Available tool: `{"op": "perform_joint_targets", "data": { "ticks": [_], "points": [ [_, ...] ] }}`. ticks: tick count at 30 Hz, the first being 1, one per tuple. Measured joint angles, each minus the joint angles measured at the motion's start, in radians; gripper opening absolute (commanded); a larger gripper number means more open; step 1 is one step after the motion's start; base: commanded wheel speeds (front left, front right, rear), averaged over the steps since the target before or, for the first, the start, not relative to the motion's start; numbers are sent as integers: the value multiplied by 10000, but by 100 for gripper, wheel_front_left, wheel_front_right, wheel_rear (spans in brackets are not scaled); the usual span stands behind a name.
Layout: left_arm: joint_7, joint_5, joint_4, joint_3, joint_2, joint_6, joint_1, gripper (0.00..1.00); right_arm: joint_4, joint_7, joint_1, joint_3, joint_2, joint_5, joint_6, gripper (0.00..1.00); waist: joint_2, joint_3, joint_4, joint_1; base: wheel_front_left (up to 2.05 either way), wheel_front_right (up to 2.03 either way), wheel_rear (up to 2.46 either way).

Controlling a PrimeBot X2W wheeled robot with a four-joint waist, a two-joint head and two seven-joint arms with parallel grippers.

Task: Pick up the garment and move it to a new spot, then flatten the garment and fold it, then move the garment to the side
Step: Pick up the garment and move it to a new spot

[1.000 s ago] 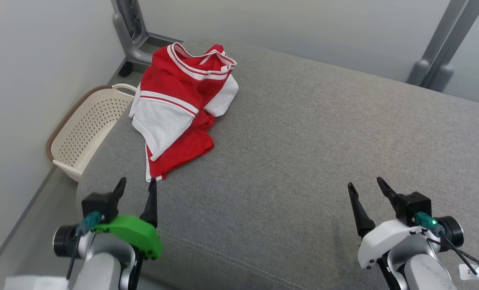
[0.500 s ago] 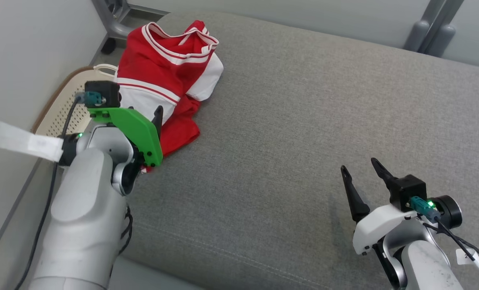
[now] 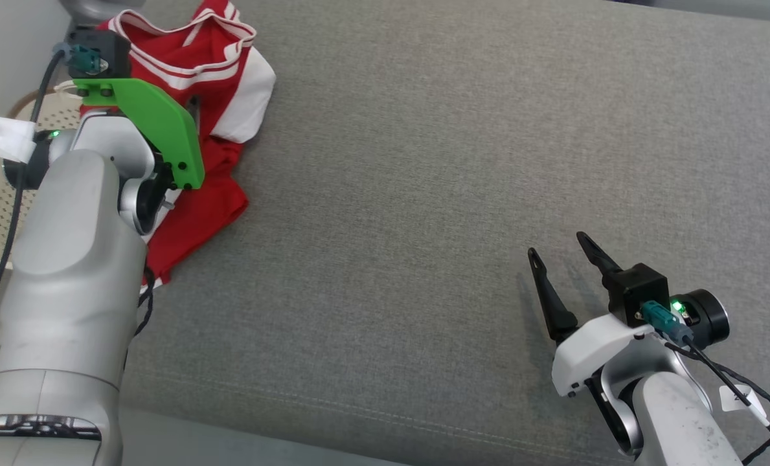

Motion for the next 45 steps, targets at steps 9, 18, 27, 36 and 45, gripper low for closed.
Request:
{"op": "perform_joint_targets", "data": {
  "ticks": [9, 18, 27, 36, 45],
  "points": [
    [-29, 151, 840, 13, 533, 502, -524, 2, 6, -44, -75, 155, -6, -12, 0, 100, 0, 633, -926, 0, 0, 0, 0],
    [-928, 343, 1020, -238, 426, 807, -608, 0, 345, -159, 51, 217, -10, 299, 0, 100, 0, 334, -1084, 0, 0, 0, 0],
    [-1271, 523, 704, -652, 130, 642, -964, 0, 629, -414, 93, 276, -8, 665, 0, 100, 0, -455, -1198, -1, 0, 0, 0],
    [-1818, 194, -153, -740, -702, 548, -1763, 0, 905, -546, 289, 138, -13, 940, 0, 100, 0, -1059, -1998, -1, 0, 0, 0],
    [-1845, -955, -1363, -1645, -1035, 336, -2053, 0, 1101, -732, 289, 307, -15, 1289, 0, 100, 0, -1361, -3215, -1, 0, 0, 0]
  ]
}}
